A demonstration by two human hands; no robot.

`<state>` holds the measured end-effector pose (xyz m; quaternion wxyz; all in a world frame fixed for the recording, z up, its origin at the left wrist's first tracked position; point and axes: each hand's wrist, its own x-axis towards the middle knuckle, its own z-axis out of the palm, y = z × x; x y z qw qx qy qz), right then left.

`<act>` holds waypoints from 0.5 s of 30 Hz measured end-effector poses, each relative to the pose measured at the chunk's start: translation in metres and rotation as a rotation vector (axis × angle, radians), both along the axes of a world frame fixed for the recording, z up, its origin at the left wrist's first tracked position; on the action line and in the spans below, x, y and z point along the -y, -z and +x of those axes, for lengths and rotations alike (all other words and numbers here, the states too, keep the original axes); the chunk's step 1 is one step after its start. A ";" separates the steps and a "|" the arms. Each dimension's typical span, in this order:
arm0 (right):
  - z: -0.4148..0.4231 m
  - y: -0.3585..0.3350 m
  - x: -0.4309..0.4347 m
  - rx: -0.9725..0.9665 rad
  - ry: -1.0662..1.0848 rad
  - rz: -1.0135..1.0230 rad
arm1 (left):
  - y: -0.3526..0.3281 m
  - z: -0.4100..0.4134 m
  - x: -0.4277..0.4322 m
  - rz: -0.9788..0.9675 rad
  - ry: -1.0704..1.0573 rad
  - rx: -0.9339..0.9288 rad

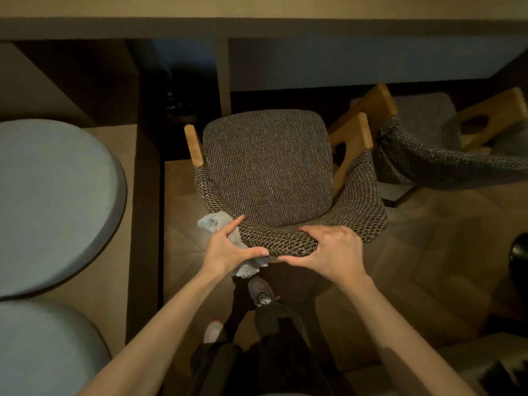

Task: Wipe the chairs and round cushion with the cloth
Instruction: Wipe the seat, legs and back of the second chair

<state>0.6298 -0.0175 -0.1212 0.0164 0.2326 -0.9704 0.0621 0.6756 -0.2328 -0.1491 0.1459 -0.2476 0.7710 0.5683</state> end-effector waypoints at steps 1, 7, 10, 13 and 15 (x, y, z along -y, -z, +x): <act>-0.006 -0.003 -0.003 0.034 0.025 0.022 | 0.000 -0.007 -0.003 0.007 -0.001 -0.002; -0.042 -0.014 -0.036 0.176 0.163 0.177 | 0.001 -0.044 -0.040 0.072 -0.003 -0.012; -0.042 -0.019 -0.038 0.260 0.204 0.193 | -0.001 -0.048 -0.047 0.071 0.004 0.004; -0.031 -0.027 -0.030 0.329 0.241 0.155 | -0.006 -0.042 -0.036 0.053 0.008 0.032; -0.020 -0.038 -0.024 0.374 0.252 0.043 | -0.015 -0.025 -0.025 -0.015 0.004 -0.005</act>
